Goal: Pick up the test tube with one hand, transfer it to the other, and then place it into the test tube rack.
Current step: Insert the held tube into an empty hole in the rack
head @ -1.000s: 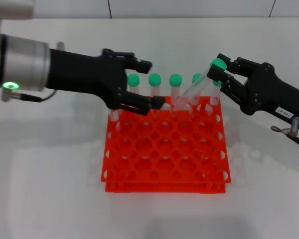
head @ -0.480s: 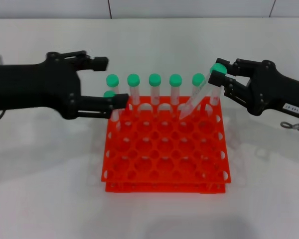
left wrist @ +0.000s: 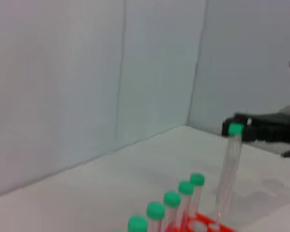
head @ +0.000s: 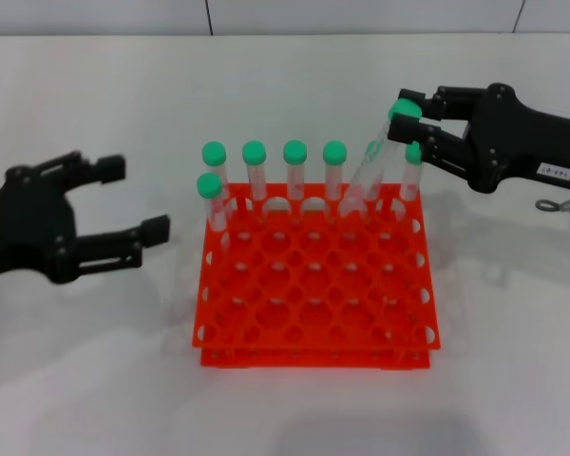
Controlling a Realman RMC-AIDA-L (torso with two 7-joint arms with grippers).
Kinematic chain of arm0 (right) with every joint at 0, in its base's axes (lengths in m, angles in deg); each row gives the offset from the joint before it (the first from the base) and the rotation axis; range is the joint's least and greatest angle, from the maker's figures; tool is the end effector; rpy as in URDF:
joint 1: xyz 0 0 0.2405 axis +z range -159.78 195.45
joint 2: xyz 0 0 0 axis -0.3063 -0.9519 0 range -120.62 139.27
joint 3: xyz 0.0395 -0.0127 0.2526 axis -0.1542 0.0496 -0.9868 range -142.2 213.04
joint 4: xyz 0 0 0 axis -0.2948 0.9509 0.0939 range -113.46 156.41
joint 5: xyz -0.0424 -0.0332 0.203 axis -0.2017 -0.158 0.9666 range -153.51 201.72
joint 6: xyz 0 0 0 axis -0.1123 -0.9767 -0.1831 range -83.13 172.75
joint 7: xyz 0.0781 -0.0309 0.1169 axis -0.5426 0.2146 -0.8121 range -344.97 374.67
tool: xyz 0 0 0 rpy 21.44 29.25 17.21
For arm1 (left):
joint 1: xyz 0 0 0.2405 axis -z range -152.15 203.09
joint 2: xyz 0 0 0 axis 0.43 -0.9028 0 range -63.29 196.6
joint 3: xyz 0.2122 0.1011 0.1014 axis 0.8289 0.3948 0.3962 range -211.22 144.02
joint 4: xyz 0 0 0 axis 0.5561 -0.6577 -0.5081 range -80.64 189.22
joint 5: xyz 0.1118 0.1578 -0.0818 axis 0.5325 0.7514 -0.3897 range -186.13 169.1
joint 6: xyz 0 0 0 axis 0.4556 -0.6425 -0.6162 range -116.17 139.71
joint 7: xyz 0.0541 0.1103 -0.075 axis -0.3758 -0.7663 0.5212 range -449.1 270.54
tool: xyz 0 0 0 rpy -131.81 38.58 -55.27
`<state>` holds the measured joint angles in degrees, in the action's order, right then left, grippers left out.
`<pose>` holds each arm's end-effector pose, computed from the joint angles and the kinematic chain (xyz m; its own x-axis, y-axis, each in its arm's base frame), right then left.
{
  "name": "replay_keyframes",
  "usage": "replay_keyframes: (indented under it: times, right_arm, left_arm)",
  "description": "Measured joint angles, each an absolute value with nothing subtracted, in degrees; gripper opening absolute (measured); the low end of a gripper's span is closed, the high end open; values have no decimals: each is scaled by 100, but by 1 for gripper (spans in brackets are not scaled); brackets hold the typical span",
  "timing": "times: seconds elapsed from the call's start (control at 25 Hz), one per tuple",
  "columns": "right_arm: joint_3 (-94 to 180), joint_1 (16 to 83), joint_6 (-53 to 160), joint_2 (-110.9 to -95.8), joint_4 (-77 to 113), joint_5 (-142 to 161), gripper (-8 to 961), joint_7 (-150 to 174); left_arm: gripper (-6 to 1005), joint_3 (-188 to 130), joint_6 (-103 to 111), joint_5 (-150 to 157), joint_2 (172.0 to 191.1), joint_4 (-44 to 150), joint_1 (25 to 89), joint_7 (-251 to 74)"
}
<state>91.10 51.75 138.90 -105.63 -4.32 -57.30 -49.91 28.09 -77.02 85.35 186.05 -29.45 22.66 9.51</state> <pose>0.2072 0.3415 0.0086 0.6420 -0.0692 -0.7636 -0.2643 -0.9549 -0.1357 -0.2508 0.2416 0.0756 0.7931 0.2975 0.5315 0.5031 -0.8118 -0.2963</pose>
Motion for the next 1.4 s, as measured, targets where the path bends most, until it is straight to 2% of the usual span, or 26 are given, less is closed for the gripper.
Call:
replay_keyframes:
  times: [0.36,0.8,1.0,1.4]
  right_arm:
    - [9304,5534,13841,-10552,-670,-5917,254,-5386]
    - [9829,6014,13354,-10605,-874,-5956,254,-6007]
    - [9867,6075,13103,-10668,-861,-5850,254,-6001]
    - [11061,6114,12552,-10687,-880,-4928,254,-5797]
  left_arm:
    - [893,2312,-7938,8661,18610,-2219,2040,453]
    - [893,1264,-8558,8719,18580,-618,2352,-855]
    - [893,1233,-8530,8950,18574,-483,2439,-898]
    - [893,1180,-8510,9233,18584,-415,2580,-810]
